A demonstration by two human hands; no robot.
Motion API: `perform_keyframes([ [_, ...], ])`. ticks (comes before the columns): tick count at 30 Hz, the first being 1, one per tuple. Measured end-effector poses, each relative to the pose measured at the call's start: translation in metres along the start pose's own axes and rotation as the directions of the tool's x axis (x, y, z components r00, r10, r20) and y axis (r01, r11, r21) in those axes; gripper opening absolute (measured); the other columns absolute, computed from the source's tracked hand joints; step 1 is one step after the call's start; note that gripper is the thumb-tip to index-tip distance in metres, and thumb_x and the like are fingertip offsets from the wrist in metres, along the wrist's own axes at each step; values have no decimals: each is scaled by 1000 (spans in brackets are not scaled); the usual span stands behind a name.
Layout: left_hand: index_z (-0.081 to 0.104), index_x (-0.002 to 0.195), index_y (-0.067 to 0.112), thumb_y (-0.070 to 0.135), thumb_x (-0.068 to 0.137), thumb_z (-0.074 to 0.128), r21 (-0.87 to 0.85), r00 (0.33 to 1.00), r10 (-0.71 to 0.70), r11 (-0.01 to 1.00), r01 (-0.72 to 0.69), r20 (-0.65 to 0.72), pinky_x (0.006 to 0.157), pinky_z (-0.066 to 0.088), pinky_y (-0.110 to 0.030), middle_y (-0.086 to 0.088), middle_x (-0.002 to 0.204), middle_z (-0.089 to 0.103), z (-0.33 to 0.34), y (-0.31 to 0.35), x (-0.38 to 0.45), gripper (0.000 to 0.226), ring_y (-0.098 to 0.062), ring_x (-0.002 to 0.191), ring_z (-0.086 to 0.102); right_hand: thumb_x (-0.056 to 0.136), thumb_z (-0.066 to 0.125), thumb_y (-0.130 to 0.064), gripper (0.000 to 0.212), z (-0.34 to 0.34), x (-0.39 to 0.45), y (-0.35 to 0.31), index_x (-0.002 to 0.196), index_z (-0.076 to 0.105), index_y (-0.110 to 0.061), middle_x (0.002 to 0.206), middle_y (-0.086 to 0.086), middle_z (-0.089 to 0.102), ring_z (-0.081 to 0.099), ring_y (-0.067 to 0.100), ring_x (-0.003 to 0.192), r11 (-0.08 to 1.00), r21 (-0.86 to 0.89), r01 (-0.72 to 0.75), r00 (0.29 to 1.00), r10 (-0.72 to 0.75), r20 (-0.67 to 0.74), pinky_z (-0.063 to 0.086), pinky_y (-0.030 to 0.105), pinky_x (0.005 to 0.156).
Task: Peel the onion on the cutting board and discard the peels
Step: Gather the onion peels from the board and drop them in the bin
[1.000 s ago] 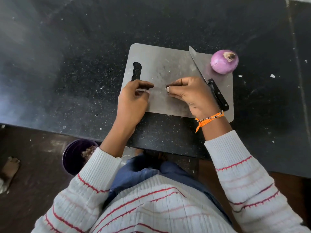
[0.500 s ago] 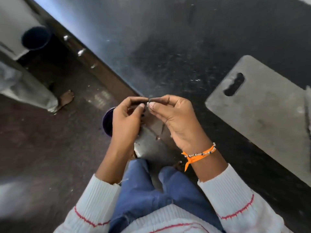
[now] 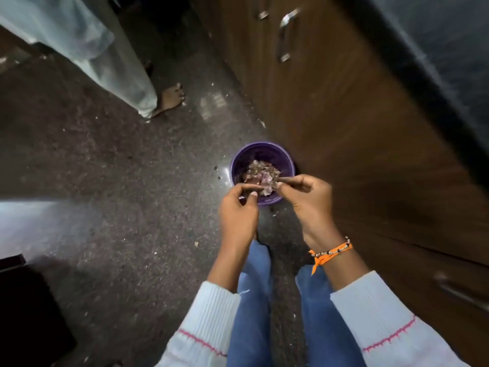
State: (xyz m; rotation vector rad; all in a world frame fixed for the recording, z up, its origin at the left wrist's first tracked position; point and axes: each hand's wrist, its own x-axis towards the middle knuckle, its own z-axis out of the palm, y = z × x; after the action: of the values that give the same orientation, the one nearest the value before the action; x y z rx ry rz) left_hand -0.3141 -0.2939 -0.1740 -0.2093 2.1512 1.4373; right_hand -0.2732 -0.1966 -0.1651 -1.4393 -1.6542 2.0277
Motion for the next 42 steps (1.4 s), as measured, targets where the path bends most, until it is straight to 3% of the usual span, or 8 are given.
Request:
perform_keyframes([
  [6, 70, 88, 9, -1, 83, 51, 76, 994, -109, 991, 107, 25, 80, 48, -32, -6, 85, 70, 17, -82, 100, 22, -19, 79, 62, 77, 66, 8, 15, 44, 96, 88, 85, 69, -5, 70, -2, 63, 55, -10, 51, 990, -135, -38, 994, 24, -102, 43, 5, 55],
  [17, 70, 95, 7, 1, 85, 49, 229, 982, -172, 962, 149, 84, 65, 35, -11, -6, 95, 70, 36, -163, 193, 24, -9, 80, 55, 76, 68, 2, 11, 78, 214, 205, 87, 71, 0, 88, 18, 71, 64, 22, 79, 802, -597, -7, 978, -118, -170, 40, 22, 69],
  [23, 69, 94, 7, -1, 86, 48, 208, 978, -194, 963, 174, 81, 72, 40, -19, -8, 95, 68, 37, -164, 206, 23, -12, 81, 55, 83, 47, 11, 31, 85, 225, 208, 96, 72, -3, 102, 18, 70, 64, 30, 100, 739, -674, -17, 985, -105, -139, 44, 28, 84],
  [27, 68, 96, 8, 1, 87, 49, 186, 975, -205, 965, 185, 91, 76, 44, -23, -6, 93, 66, 40, -157, 208, 22, -14, 84, 57, 79, 55, 8, 24, 80, 222, 199, 91, 73, -3, 99, 18, 69, 64, 30, 95, 726, -688, 22, 981, -150, -126, 41, 25, 84],
  [31, 68, 99, 10, 3, 87, 49, 174, 974, -211, 966, 194, 86, 85, 48, -29, -1, 90, 64, 39, -142, 200, 23, -17, 90, 59, 79, 53, 9, 29, 74, 208, 176, 96, 72, -5, 101, 14, 71, 64, 24, 96, 793, -608, 26, 993, -92, -78, 44, 23, 83],
  [34, 67, 93, 18, 4, 88, 50, 94, 969, -221, 973, 211, 114, 85, 50, -31, 0, 92, 66, 34, -117, 179, 22, -16, 91, 61, 81, 53, 8, 28, 69, 179, 143, 91, 71, -12, 96, 10, 71, 65, 14, 87, 911, -411, 21, 997, -50, -60, 51, 27, 82],
  [37, 66, 90, 19, 3, 89, 51, -34, 976, -158, 986, 165, 152, 78, 48, -22, 0, 91, 68, 24, -77, 137, 22, -11, 85, 61, 86, 50, 9, 29, 54, 126, 92, 87, 68, -15, 79, -3, 68, 62, -4, 68, 985, -171, 16, 999, -21, -31, 47, 13, 65],
  [42, 67, 93, 15, 2, 90, 50, -155, 968, -47, 984, 87, 248, 92, 47, -32, -4, 95, 68, 12, 6, 45, 22, -13, 90, 61, 90, 48, 8, 24, 5, 26, 4, 88, 67, -7, 69, -10, 68, 63, -3, 68, 991, 115, 74, 995, -82, 64, 53, 15, 69],
])
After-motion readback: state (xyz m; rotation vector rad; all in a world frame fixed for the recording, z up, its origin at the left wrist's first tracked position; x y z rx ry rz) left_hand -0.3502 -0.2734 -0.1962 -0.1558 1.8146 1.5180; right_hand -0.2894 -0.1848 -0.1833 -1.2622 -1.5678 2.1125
